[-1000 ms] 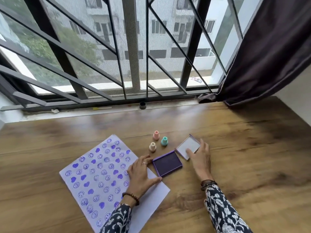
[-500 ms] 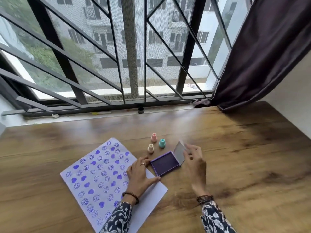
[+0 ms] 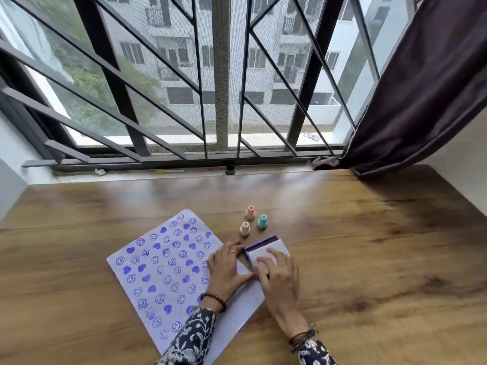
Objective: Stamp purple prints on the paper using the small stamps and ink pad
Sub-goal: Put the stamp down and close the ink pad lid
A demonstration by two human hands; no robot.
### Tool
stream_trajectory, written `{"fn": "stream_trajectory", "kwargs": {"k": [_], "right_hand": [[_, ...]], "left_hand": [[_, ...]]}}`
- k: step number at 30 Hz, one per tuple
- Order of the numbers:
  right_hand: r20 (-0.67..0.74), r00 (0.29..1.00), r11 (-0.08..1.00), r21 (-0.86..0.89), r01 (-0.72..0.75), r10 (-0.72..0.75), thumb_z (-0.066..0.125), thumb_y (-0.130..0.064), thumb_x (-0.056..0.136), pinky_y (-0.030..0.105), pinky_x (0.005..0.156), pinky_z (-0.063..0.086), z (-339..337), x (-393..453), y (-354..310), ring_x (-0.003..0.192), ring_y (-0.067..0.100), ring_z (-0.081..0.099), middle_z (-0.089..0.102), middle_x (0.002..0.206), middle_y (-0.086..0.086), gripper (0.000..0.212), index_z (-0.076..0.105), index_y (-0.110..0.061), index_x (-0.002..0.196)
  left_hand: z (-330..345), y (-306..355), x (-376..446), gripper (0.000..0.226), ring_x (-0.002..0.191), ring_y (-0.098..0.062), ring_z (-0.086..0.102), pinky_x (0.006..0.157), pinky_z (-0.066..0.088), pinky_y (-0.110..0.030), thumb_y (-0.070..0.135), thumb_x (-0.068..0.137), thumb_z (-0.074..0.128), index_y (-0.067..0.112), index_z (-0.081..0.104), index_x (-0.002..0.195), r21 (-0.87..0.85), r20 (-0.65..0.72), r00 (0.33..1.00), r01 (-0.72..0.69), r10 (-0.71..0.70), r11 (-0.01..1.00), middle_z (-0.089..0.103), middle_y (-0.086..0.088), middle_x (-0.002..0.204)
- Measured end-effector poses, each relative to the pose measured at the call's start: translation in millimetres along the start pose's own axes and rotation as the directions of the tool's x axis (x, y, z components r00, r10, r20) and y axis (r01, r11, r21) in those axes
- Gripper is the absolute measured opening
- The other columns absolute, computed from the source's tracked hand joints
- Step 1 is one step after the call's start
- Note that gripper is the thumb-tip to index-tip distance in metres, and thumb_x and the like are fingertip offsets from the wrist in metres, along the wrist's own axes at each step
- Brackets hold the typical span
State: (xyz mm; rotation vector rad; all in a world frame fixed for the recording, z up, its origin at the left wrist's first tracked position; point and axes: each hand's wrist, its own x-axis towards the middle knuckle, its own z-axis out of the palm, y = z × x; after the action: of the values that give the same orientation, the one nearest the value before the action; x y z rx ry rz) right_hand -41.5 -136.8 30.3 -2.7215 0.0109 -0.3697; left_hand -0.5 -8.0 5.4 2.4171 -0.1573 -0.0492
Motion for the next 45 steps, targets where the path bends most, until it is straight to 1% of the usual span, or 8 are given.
{"fn": "stream_trajectory", "kwargs": {"k": [2, 5, 10, 15, 32, 39, 42, 45], "right_hand": [[0.071, 0.982, 0.978, 0.105, -0.182, 0.175, 0.07, -0.036, 0.078, 0.038, 0.094, 0.044, -1, 6, 1, 0.12, 0.027, 0.049, 0.055, 0.131, 0.004, 0.021, 0.067, -0.022, 0.093], [0.142, 0.958, 0.952, 0.142, -0.27, 0.251, 0.07, -0.041, 0.074, 0.036, 0.098, 0.039, 0, 14, 1, 0.123, 0.027, 0.043, 0.049, 0.136, 0.007, 0.03, 0.062, -0.021, 0.095], [0.124, 0.956, 0.951, 0.124, -0.282, 0.267, 0.068, -0.04, 0.072, 0.037, 0.097, 0.041, 2, 17, -2, 0.119, 0.029, 0.045, 0.05, 0.129, 0.009, 0.035, 0.059, -0.018, 0.098], [0.103, 0.966, 0.963, 0.11, -0.247, 0.236, 0.067, -0.049, 0.071, 0.039, 0.098, 0.042, -5, 22, -6, 0.119, 0.031, 0.047, 0.047, 0.131, 0.012, 0.051, 0.059, -0.014, 0.107], [0.163, 0.962, 0.966, 0.105, -0.236, 0.217, 0.071, -0.034, 0.071, 0.035, 0.102, 0.038, -3, 23, 5, 0.128, 0.027, 0.035, 0.041, 0.14, 0.008, 0.05, 0.056, -0.017, 0.116], [0.205, 0.961, 0.963, 0.154, -0.22, 0.187, 0.073, -0.033, 0.07, 0.033, 0.103, 0.036, -1, 23, 14, 0.127, 0.025, 0.036, 0.043, 0.136, 0.007, 0.046, 0.058, -0.018, 0.111], [0.203, 0.96, 0.962, 0.15, -0.227, 0.195, 0.072, -0.035, 0.071, 0.033, 0.103, 0.036, 0, 24, 13, 0.127, 0.024, 0.036, 0.043, 0.137, 0.007, 0.046, 0.058, -0.019, 0.112], [0.192, 0.961, 0.963, 0.144, -0.226, 0.197, 0.072, -0.036, 0.069, 0.033, 0.1, 0.037, 1, 29, 11, 0.123, 0.024, 0.041, 0.046, 0.133, 0.006, 0.047, 0.058, -0.018, 0.11]], "left_hand": [[0, 0, 0, 0.063, 0.128, -0.012, 0.035, 0.083, 0.012, -0.022, 0.048, 0.066, 0.071, 0.026, 0.047, 0.121, 0.004, 0.003, 1.0, 0.002, -0.002, 1.0, 0.043, 0.009, 0.136], [0, -2, 1, 0.062, 0.127, -0.012, 0.036, 0.084, 0.013, -0.022, 0.047, 0.065, 0.072, 0.027, 0.049, 0.12, -0.005, -0.001, 1.0, 0.003, -0.003, 1.0, 0.045, 0.009, 0.135], [1, -3, 2, 0.061, 0.127, -0.012, 0.037, 0.096, 0.021, -0.029, 0.044, 0.066, 0.071, 0.028, 0.05, 0.121, -0.01, -0.002, 1.0, 0.007, -0.007, 1.0, 0.045, 0.008, 0.136], [1, -3, 1, 0.063, 0.128, -0.012, 0.035, 0.093, 0.017, -0.026, 0.045, 0.065, 0.071, 0.027, 0.049, 0.121, -0.015, 0.0, 1.0, 0.004, -0.004, 1.0, 0.044, 0.009, 0.137], [4, -7, 3, 0.059, 0.128, -0.011, 0.034, 0.08, 0.008, -0.021, 0.047, 0.068, 0.066, 0.028, 0.049, 0.121, 0.054, -0.01, 0.999, -0.033, 0.034, 0.998, 0.044, 0.008, 0.136], [8, -9, 2, 0.058, 0.13, -0.012, 0.031, 0.096, 0.009, -0.027, 0.049, 0.07, 0.067, 0.03, 0.049, 0.121, 0.005, -0.021, 0.999, -0.041, 0.041, 0.999, 0.042, 0.007, 0.138], [9, -9, 1, 0.056, 0.134, -0.011, 0.026, 0.109, -0.003, -0.04, 0.046, 0.072, 0.066, 0.029, 0.048, 0.121, -0.018, -0.001, 1.0, -0.009, 0.009, 1.0, 0.039, 0.008, 0.139], [9, -9, 1, 0.056, 0.136, -0.012, 0.023, 0.109, -0.014, -0.048, 0.044, 0.071, 0.067, 0.029, 0.047, 0.121, -0.03, 0.022, 1.0, 0.01, -0.009, 1.0, 0.037, 0.008, 0.14]]}}
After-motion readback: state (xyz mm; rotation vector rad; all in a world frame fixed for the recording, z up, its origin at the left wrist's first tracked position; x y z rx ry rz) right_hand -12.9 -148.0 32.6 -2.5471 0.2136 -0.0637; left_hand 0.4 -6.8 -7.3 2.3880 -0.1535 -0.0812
